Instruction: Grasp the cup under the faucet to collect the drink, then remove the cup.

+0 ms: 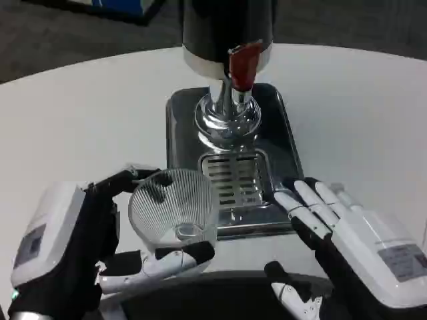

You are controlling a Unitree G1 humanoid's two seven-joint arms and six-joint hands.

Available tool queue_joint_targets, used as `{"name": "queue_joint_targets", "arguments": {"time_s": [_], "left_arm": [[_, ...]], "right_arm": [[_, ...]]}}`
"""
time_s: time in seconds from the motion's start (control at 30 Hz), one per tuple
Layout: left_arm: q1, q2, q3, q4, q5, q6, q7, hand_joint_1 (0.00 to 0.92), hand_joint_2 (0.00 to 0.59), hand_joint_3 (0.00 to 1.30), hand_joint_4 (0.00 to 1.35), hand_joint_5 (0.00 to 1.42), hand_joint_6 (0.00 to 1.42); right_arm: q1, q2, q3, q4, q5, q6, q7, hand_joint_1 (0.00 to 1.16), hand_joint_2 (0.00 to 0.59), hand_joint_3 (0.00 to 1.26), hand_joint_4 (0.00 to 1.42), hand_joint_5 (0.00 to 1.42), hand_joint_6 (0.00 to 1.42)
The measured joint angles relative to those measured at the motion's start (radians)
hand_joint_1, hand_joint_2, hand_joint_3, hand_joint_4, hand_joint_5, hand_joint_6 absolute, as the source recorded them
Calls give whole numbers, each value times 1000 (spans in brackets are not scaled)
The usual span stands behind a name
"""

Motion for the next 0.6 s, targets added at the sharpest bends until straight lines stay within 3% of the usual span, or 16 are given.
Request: {"name": "queue_joint_targets", "arguments": {"time_s": [0.6], "left_arm": [[-12,0,0,1,0,0,0,602,0,982,1199,1375,1424]], "right_arm": [[-9,1,0,1,0,11,8,330,478,114,0,0,1]]}}
